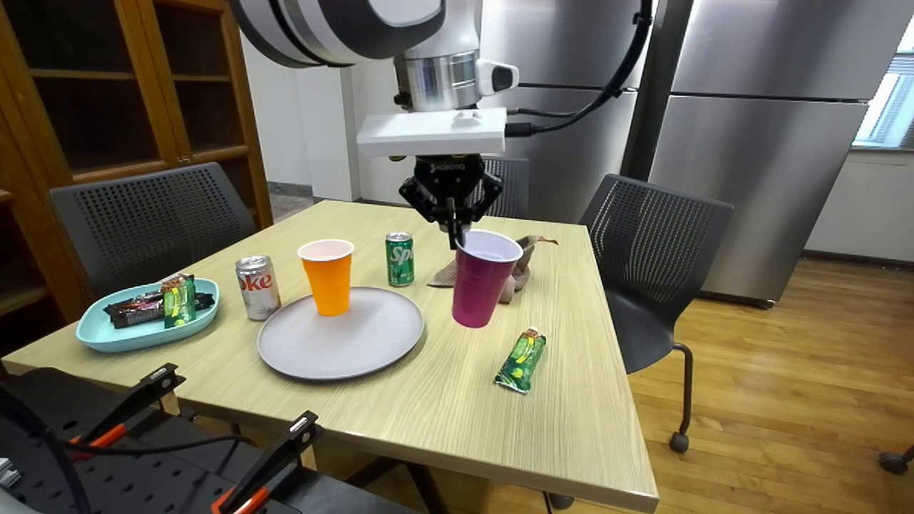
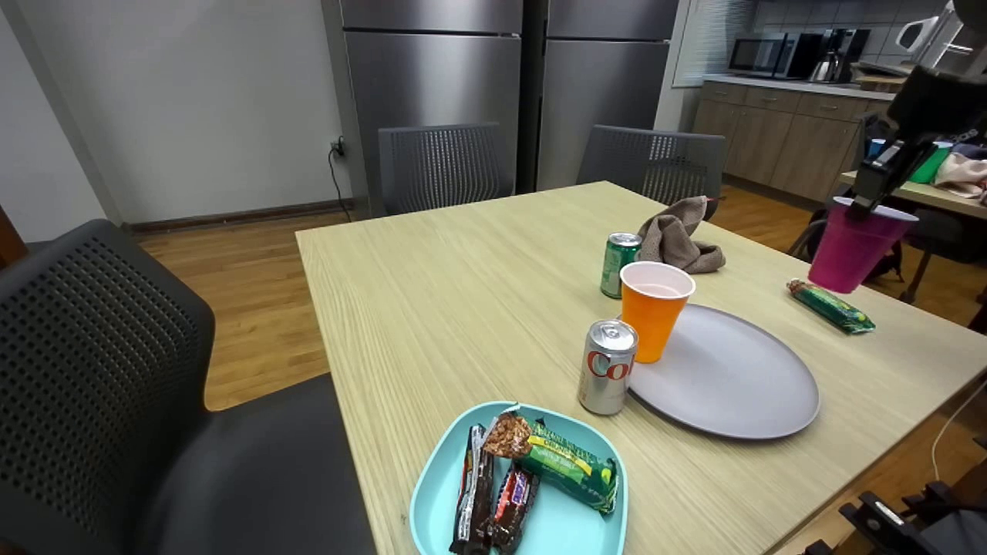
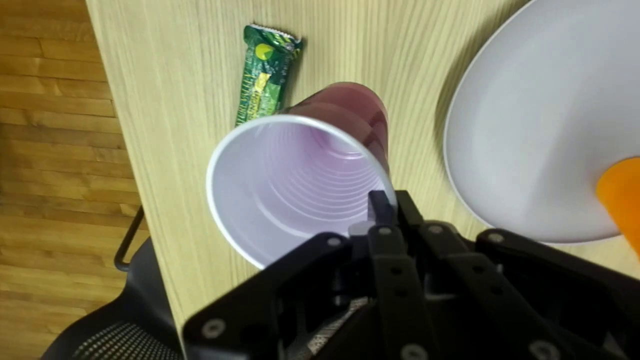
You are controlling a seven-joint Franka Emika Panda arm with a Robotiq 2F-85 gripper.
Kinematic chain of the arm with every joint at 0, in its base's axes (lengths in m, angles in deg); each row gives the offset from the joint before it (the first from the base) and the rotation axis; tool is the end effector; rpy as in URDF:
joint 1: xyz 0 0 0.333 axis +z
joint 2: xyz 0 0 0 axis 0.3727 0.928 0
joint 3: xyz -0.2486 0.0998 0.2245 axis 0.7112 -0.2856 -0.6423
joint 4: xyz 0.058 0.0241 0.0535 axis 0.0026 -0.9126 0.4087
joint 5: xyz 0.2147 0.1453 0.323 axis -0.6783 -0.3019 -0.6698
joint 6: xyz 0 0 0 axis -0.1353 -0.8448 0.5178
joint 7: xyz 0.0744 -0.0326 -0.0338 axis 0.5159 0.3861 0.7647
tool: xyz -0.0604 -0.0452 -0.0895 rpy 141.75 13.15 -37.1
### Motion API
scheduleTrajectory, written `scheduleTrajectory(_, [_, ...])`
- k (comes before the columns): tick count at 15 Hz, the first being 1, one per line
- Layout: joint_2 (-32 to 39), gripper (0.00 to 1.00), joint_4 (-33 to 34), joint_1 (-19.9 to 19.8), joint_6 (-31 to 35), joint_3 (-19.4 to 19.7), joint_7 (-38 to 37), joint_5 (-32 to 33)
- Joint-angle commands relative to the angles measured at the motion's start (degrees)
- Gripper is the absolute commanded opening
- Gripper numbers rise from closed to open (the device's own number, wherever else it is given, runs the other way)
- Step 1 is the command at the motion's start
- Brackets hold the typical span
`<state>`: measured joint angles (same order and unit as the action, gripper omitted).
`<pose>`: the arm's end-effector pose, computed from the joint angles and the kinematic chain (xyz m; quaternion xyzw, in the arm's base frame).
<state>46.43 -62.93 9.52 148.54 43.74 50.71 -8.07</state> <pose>0.4223 -0.1839 0.2948 0.9869 0.1159 0.0960 0.0589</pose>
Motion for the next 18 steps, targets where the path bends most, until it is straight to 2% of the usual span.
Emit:
scheduleTrajectory(1, [-5.3, 0.01, -6.2, 2.8, 2.5, -0.3, 3.3, 0.9])
scheduleTrajectory(7, [-7.3, 0.01, -10.5, 7.8, 5.1, -0.8, 4.4, 0.8])
scheduleTrajectory(8, [-5.2, 0.01, -7.9, 9.1, 4.3, -0.8, 4.8, -0.1])
scheduleTrajectory(11, [-4.2, 0.01, -8.0, 11.3, 6.6, -1.6, 4.1, 0.4])
scheduleTrajectory(18, [-0.9, 0.01, -7.9, 12.4, 10.5, -3.7, 3.1, 3.2])
